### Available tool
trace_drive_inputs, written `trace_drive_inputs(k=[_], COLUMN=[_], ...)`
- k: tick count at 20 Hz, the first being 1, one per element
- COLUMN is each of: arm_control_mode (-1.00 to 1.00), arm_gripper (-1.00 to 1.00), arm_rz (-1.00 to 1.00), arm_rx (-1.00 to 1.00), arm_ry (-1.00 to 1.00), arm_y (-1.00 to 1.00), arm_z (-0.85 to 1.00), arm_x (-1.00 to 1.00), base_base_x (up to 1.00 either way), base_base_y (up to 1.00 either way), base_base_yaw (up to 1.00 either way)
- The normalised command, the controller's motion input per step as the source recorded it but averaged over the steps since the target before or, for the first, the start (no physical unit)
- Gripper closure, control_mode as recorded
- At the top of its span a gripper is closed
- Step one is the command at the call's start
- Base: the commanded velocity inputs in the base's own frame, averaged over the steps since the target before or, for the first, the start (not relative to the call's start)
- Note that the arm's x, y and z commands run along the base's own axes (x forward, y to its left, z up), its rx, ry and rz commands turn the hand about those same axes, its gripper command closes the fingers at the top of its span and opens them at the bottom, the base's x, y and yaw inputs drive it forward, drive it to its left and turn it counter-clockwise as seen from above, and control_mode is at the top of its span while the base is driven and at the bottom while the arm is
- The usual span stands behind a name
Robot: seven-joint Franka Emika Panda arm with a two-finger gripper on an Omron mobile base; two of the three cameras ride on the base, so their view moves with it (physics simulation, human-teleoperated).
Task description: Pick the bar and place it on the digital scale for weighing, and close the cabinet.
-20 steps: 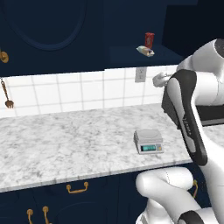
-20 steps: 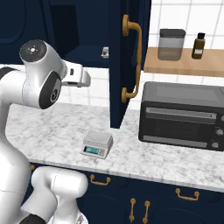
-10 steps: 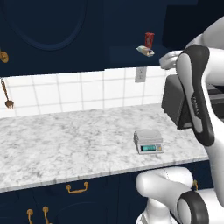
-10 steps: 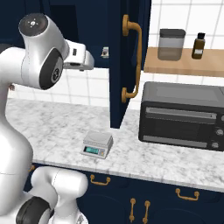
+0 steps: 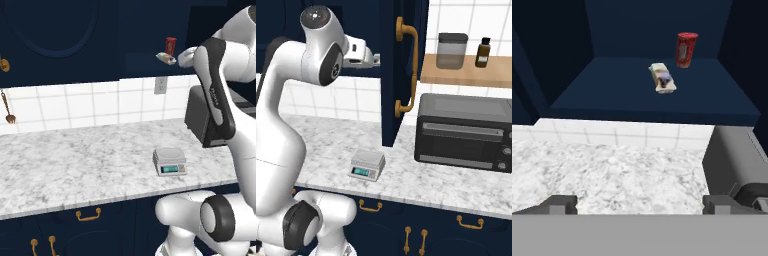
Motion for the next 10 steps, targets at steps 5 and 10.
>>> trace_drive_inputs(k=[5, 10], arm_control_mode=[-1.0, -1.0], arm_gripper=[-1.0, -1.0], arm_rz=[0.0, 0.01], arm_rx=[0.0, 0.0], arm_ry=[0.0, -0.09], arm_y=[-0.02, 0.0], arm_z=[-0.02, -0.24], arm_x=[0.79, 0.65], base_base_x=[0.0, 0.0], base_base_y=[0.0, 0.0], base_base_yaw=[0.0, 0.0])
